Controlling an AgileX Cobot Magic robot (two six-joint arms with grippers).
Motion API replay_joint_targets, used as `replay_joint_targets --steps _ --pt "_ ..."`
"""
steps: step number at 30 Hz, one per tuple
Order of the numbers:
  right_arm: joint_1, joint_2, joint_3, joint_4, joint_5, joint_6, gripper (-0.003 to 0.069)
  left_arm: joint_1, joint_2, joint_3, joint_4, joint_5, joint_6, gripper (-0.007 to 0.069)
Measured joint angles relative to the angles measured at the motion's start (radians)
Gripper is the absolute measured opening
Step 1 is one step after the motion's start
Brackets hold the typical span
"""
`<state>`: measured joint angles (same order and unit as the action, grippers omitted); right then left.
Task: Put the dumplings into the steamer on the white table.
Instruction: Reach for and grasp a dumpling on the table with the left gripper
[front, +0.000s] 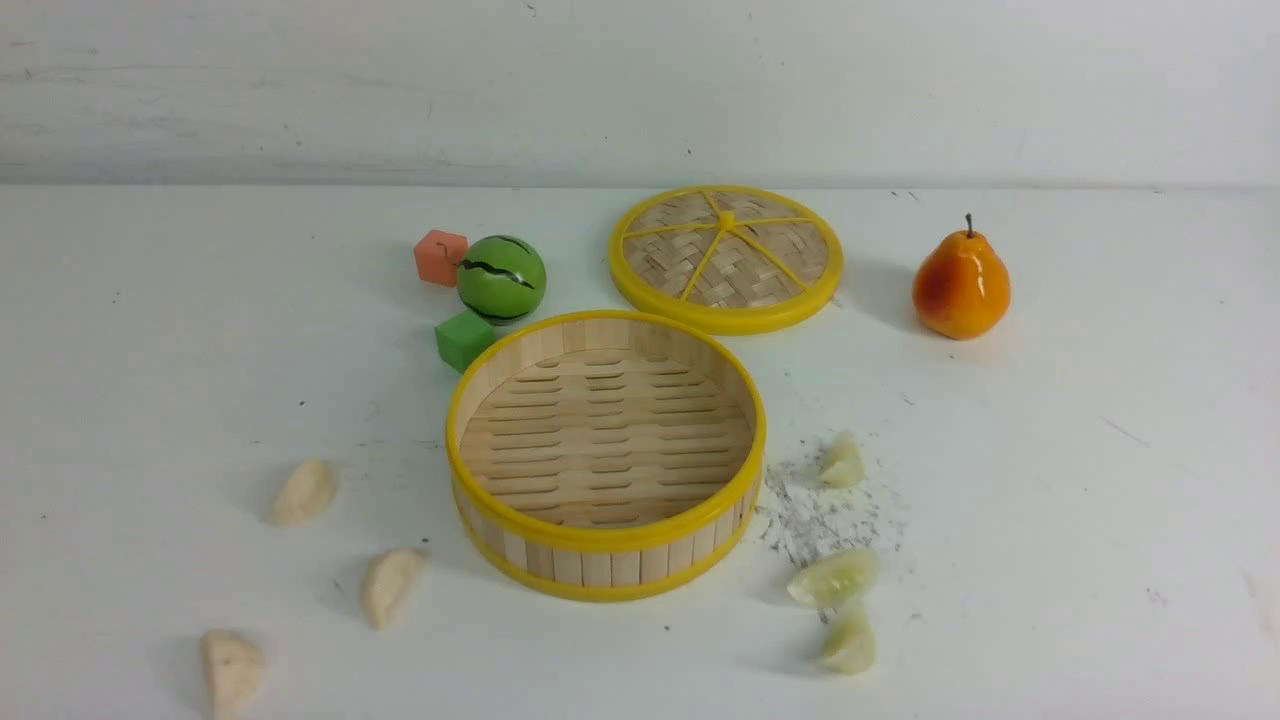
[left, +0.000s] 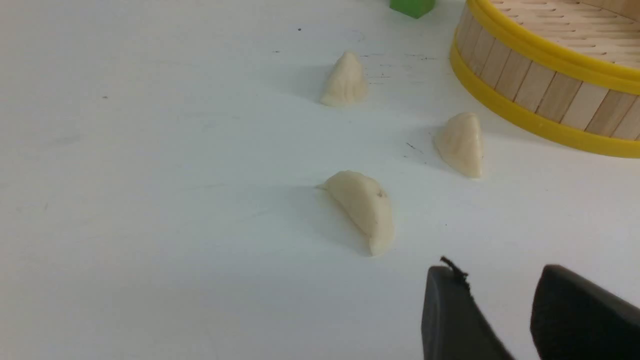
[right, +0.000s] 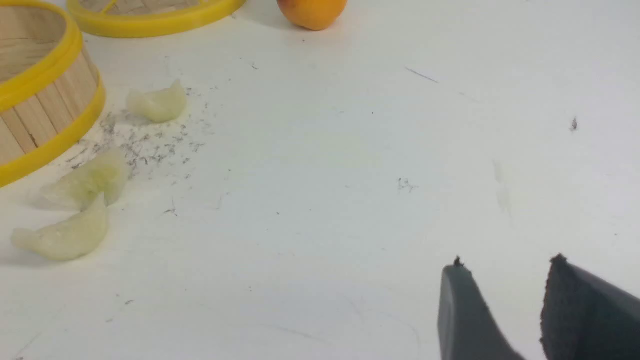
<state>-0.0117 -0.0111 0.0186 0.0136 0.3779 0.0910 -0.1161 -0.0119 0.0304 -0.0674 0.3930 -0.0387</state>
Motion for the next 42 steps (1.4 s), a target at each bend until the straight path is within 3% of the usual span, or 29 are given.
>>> replay_joint_targets --steps 31,36,40,42 --pt "0.0 0.0 0.0 0.0 0.0 0.0 0.0239 0.0 0.0 0.0 0.0 0.004 0.0 0.0237" --pt "0.0 0.0 0.0 0.0 0.0 0.0 0.0239 0.0 0.0 0.0 -0.016 0.007 -0.045 0.0146" --pt "0.0 0.0 0.0 0.0 0.0 0.0 0.0239 0.0 0.0 0.0 -0.032 0.007 -0.053 -0.0007" --pt "0.0 0.0 0.0 0.0 0.0 0.0 0.0239 0.0 0.0 0.0 -0.035 0.007 -0.054 -0.0014"
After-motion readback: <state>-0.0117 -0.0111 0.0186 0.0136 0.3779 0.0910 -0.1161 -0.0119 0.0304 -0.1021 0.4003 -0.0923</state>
